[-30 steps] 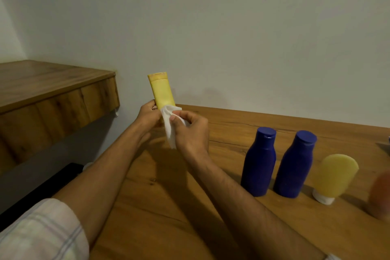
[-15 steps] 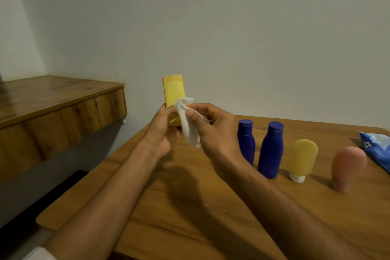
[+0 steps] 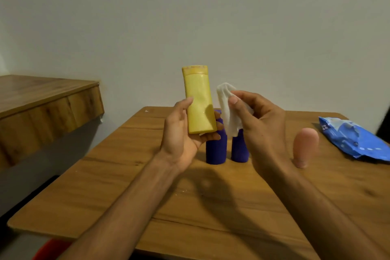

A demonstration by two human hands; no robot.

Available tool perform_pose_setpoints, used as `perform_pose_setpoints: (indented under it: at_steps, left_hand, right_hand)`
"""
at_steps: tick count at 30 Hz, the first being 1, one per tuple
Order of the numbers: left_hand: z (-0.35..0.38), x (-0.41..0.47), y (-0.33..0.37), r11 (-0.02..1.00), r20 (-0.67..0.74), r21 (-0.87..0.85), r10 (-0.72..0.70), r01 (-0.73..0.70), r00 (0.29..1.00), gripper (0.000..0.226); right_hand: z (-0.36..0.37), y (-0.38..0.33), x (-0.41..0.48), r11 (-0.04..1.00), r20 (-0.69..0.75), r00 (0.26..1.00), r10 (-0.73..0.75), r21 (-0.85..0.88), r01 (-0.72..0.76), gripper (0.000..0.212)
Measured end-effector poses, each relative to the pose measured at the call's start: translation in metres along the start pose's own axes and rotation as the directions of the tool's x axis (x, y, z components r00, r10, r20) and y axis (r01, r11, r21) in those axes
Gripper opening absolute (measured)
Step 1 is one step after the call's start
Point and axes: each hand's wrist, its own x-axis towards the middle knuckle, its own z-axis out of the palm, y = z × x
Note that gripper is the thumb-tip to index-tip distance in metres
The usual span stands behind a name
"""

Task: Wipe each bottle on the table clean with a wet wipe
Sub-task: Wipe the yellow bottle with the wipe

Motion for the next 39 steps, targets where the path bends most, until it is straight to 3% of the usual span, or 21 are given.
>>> perform_pose_setpoints:
  at_steps: [5,12,15,24,32,39]
  left_hand:
    - [0.006,-0.005,-0.016,0.999,0.057,0.013,-0.034,0.033,0.998,0.071]
    - [0.009,-0.008,-0.035,0.987,0.061,-0.019,-0.157,0.159,0.986,0.067]
    - [0.009,-0.009,-0.038,0.974,0.051,-0.084,-0.208,0.212,0.977,0.06]
    - [0.009,-0.013,-0.04,0.944,0.101,-0.171,-0.268,0.282,0.958,0.074]
    - [0.006,-0.013,-0.04,0.924,0.164,-0.183,-0.307,0.335,0.937,0.084]
    - [0.005,-0.015,-0.042,0.912,0.177,-0.207,-0.321,0.354,0.93,0.084]
  right_hand:
    - [-0.029,-0.012,-0.004,0.96,-0.142,0.957,-0.253,-0.158,0.23,0.018]
    - [-0.043,0.008,-0.021,0.772,0.066,0.884,-0.462,-0.46,0.438,0.019]
    - [-0.044,0.023,-0.03,0.753,0.145,0.88,-0.452,-0.467,0.463,0.022]
    - [-0.043,0.033,-0.041,0.631,0.336,0.797,-0.502,-0.488,0.603,0.026]
    - [-0.044,0.024,-0.038,0.622,0.462,0.751,-0.473,-0.429,0.655,0.024]
    - [-0.045,0.023,-0.038,0.608,0.483,0.734,-0.478,-0.42,0.673,0.024]
